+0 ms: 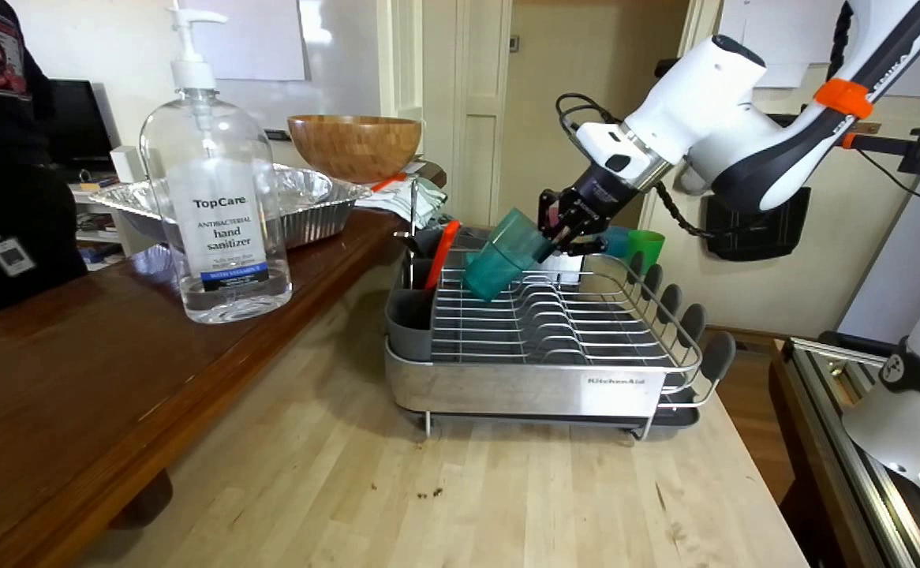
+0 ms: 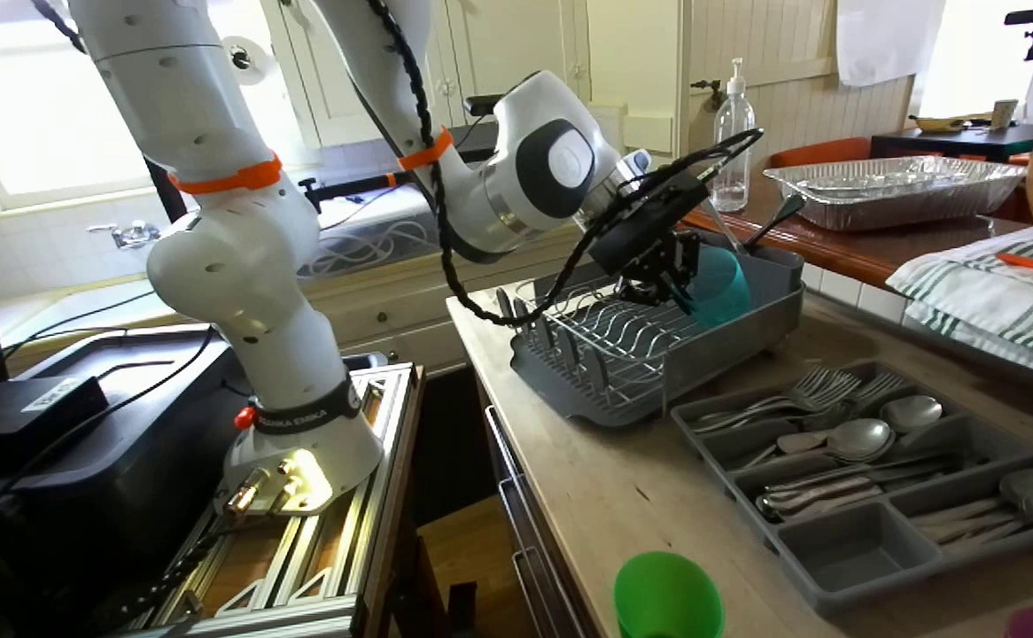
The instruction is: Place the blue and green cups on the drying rack
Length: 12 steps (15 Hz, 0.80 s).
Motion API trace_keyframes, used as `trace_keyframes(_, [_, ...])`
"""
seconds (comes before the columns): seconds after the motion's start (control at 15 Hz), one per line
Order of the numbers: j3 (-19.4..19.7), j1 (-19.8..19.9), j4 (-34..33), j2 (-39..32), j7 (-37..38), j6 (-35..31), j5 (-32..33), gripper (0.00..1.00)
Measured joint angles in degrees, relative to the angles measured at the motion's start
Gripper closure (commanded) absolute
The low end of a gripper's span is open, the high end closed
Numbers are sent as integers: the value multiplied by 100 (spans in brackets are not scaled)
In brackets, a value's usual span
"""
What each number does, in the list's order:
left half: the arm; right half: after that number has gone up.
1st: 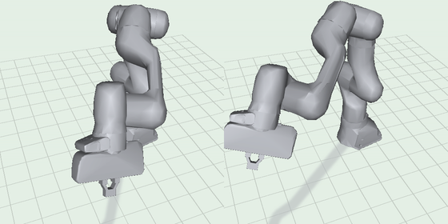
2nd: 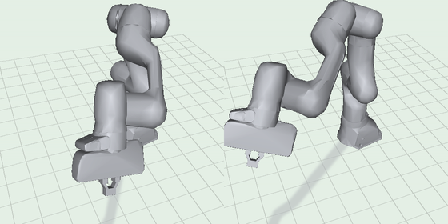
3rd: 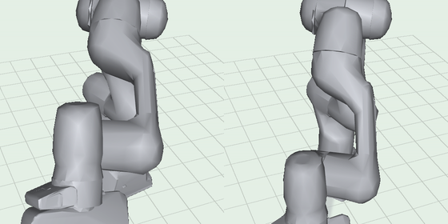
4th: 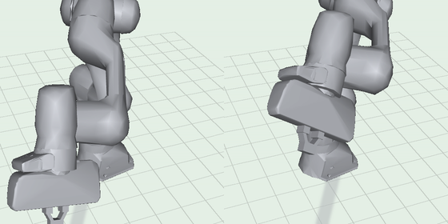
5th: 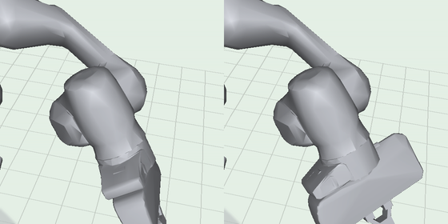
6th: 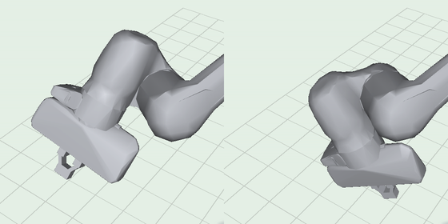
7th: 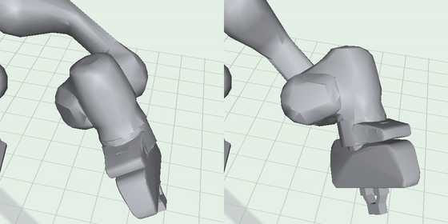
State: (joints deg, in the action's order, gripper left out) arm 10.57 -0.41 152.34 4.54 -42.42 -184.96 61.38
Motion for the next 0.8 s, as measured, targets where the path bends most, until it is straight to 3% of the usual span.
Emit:
trace_keyframes(0.27, [-283, -219, -614, -276, -90, 711, -197, 98])
trace_keyframes(0.33, [-481, -223, -765, -286, -80, 1099, -203, 69])
trace_keyframes(0.47, [-707, -350, -977, -297, -165, 1771, -385, 63])
trace_keyframes(0.8, [-1166, -493, -1332, -424, -343, 2710, -627, 25])
